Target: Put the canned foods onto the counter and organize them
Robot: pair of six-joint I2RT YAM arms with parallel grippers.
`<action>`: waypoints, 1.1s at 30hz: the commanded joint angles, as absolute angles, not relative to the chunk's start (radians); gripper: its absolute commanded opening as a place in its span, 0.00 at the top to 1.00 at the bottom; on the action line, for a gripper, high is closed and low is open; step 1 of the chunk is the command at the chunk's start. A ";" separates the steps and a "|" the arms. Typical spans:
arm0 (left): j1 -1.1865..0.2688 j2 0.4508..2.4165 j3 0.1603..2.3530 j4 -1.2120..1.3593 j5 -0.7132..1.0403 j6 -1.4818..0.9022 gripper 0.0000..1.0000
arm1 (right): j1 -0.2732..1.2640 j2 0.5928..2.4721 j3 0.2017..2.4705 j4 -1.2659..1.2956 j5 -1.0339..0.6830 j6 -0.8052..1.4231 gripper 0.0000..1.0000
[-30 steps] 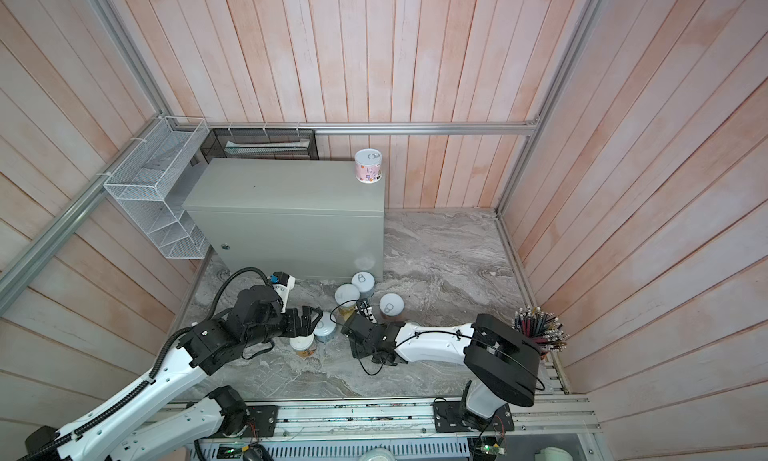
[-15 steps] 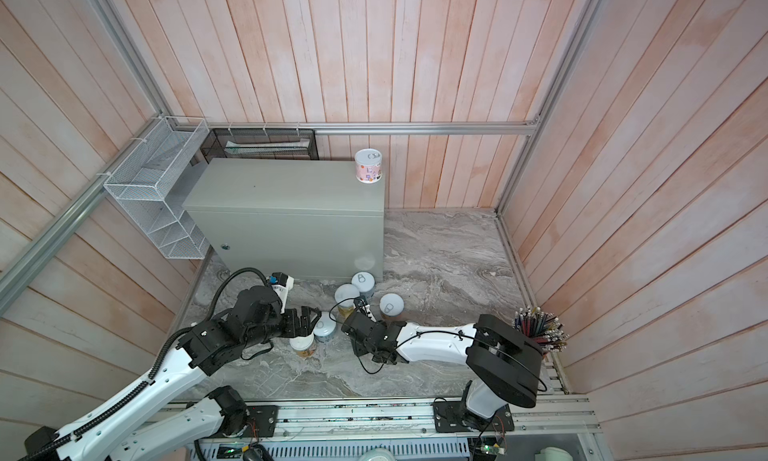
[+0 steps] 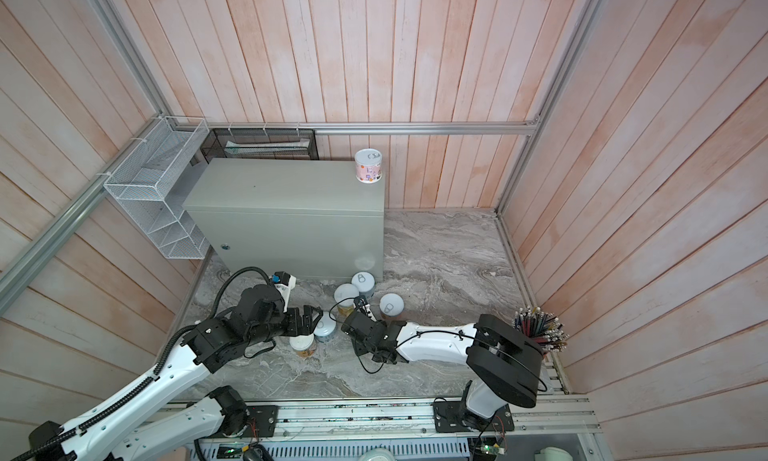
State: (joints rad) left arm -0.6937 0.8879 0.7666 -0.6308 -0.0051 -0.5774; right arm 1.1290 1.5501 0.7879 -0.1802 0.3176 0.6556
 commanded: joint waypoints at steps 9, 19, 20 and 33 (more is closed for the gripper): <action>-0.687 0.908 0.766 -0.569 -0.002 -0.565 0.00 | 1.124 1.434 0.787 -0.208 0.353 0.677 0.70; -0.687 0.915 0.737 -0.541 -0.022 -0.558 0.00 | 1.124 1.359 0.758 -0.236 0.369 0.684 0.71; -0.687 0.916 0.735 -0.537 -0.024 -0.558 0.00 | 1.123 1.351 0.755 -0.238 0.366 0.685 0.72; -0.686 0.917 0.710 -0.491 -0.044 -0.552 0.00 | 1.126 1.222 0.758 -0.246 0.355 0.683 0.72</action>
State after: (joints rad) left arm -0.6918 0.9157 0.7254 -0.5167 -0.0162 -0.5678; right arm 1.1286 1.2629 0.7532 -0.2546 0.3317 0.6743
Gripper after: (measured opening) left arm 0.998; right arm 0.552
